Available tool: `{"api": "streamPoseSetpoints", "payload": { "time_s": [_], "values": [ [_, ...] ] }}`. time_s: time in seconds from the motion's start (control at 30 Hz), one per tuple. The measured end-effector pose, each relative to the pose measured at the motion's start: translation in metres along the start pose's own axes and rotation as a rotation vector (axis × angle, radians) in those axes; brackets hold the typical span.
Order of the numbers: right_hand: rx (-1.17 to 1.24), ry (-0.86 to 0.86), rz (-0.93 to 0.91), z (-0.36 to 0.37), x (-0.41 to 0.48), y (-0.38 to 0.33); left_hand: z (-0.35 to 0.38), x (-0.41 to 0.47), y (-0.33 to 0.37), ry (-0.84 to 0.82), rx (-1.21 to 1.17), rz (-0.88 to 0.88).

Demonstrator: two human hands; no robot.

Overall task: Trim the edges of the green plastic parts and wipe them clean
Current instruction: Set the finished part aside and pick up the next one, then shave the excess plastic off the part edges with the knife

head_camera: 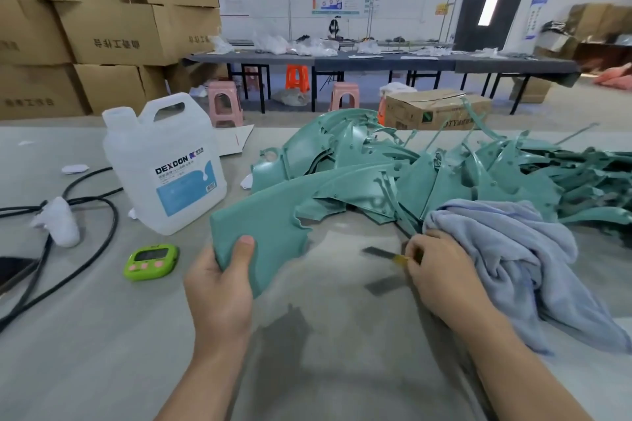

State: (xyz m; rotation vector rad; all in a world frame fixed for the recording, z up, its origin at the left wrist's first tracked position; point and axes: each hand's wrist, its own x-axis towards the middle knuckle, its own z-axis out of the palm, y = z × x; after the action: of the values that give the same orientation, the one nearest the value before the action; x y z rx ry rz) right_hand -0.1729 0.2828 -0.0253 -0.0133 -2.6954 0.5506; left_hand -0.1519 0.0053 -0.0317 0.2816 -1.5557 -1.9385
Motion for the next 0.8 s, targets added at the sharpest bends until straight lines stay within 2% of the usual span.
{"api": "streamPoseSetpoints", "payload": {
  "time_s": [0.07,0.17,0.23,0.37,0.43,0.6,0.73,0.8],
  "values": [
    [0.146,0.084,-0.026,-0.011,-0.007,-0.004,-0.002,-0.004,0.001,0.006,0.093,0.17],
    [0.38,0.072,-0.078,-0.027,-0.023,-0.023,-0.003,-0.014,0.003,-0.022,0.176,0.245],
    [0.535,0.022,-0.143,-0.028,-0.035,-0.044,-0.003,-0.022,0.001,-0.137,0.29,0.26],
    [0.845,-0.024,-0.154,-0.016,-0.054,-0.079,-0.003,-0.033,-0.003,-0.313,0.539,0.464],
    [0.868,-0.024,-0.122,-0.008,-0.058,-0.084,-0.002,-0.031,-0.004,-0.366,0.541,0.443],
    [0.873,-0.021,-0.069,0.003,-0.055,-0.083,-0.003,-0.033,-0.004,-0.374,0.514,0.374],
    [0.746,-0.071,-0.079,0.011,-0.056,-0.085,-0.004,-0.032,-0.004,-0.384,0.533,0.371],
    [0.69,-0.045,-0.011,0.013,-0.051,-0.082,-0.005,-0.032,-0.003,-0.374,0.525,0.353]
  ]
}}
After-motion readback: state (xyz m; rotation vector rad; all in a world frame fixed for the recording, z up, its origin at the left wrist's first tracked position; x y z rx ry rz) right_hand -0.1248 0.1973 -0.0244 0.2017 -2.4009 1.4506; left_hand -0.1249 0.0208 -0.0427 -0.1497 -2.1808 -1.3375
